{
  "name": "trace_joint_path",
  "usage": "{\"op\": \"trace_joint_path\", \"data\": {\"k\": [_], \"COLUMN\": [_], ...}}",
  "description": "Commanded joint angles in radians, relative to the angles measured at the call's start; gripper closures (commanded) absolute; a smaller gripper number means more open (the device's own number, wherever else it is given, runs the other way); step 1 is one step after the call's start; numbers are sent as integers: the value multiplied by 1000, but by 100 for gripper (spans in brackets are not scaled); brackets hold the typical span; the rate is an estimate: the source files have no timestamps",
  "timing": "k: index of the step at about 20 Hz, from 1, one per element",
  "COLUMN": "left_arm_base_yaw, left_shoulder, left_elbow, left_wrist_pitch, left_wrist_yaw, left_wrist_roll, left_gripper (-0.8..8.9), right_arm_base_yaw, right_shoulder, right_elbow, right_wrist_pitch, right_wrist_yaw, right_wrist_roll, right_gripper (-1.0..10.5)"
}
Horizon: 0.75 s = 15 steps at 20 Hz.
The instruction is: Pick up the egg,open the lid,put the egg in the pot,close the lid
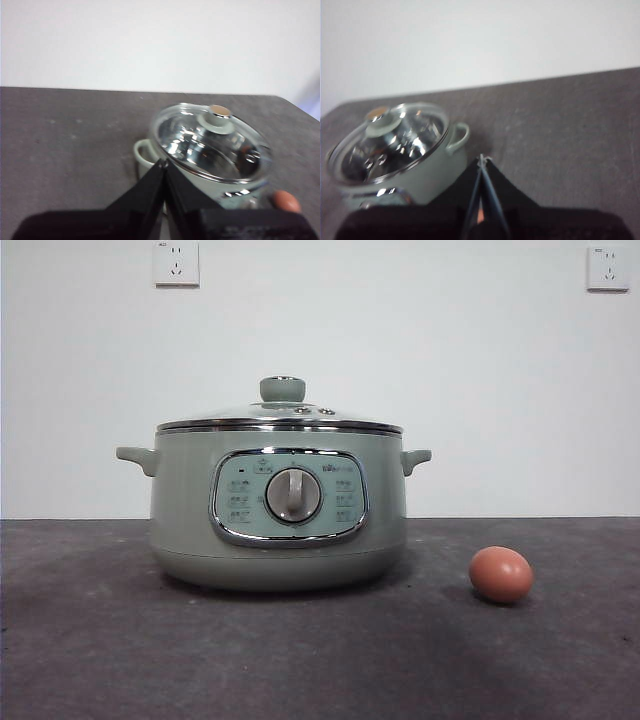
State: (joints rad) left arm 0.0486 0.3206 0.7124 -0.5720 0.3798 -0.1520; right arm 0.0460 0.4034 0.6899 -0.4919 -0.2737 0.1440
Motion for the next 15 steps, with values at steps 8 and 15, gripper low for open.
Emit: {"op": "trace_joint_path", "data": {"k": [8,15], "left_arm_base_yaw": [2,-5], "left_shoulder": [178,225], "left_elbow": [278,325], "left_wrist_pitch": [-268,-307], "left_wrist_yaw": [49,78], "left_wrist_roll": [144,157], "left_gripper": [820,819], "right_arm_base_yaw": [0,0], "right_shoulder": [241,301], "right_elbow": [365,440], "right_wrist_pitch": [-365,-467], "right_wrist_yaw": [-98,-98], "right_wrist_roll": [-200,-233], "right_gripper": [957,956]}}
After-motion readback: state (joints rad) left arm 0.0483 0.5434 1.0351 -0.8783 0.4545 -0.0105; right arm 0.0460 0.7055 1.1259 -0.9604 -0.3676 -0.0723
